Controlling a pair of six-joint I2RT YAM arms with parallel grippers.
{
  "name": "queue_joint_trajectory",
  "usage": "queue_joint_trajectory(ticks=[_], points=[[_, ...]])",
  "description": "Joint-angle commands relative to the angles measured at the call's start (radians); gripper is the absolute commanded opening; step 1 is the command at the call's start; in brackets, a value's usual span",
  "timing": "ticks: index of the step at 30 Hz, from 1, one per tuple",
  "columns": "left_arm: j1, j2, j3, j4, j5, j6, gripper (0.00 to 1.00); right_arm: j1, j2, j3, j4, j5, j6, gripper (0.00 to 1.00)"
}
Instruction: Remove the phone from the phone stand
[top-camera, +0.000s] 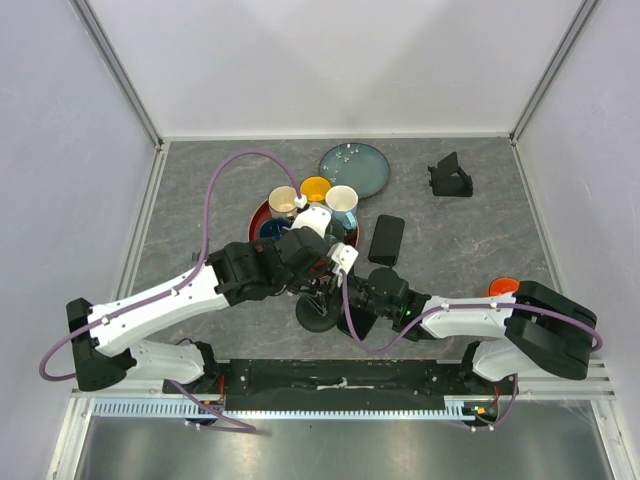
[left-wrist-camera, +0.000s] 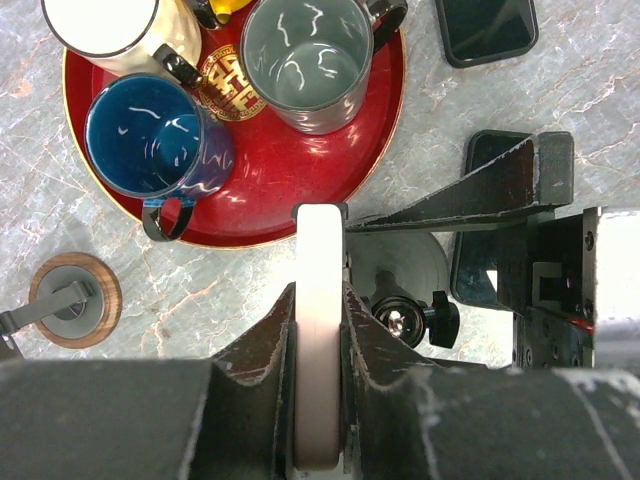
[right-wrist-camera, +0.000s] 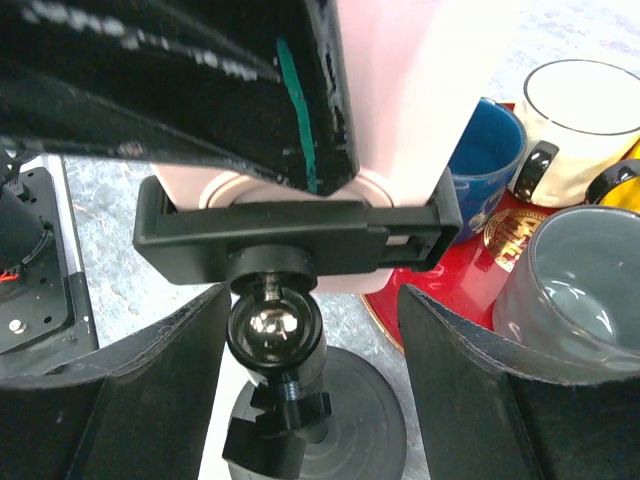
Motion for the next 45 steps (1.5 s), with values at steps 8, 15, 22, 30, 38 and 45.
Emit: queue_joint_trajectory(ticks=[8,15,22,30,38,45], points=[[0.001,-0.048,0.002,0.081,0.043,0.014,0.02,0.005,-0.004,0.049,-0.001,-0.018,-0.024,0.58],[0.016,-0.074,-0.006,0.078,0.012,0.009,0.02,0.003,-0.011,0.026,-0.017,-0.008,-0.032,0.03],[0.056,-0.117,-0.021,0.08,-0.008,-0.003,0.02,0.003,-0.017,0.012,-0.027,0.0,-0.041,0.0],[0.102,-0.175,-0.035,0.078,-0.049,-0.015,0.02,0.003,-0.007,0.008,-0.035,-0.017,-0.044,0.0],[0.128,-0.181,-0.023,0.051,-0.115,-0.015,0.02,0.005,0.013,-0.011,-0.017,-0.03,-0.034,0.0],[0.146,-0.2,-0.014,0.031,-0.154,-0.011,0.02,0.003,0.023,-0.029,-0.001,-0.028,-0.027,0.0]])
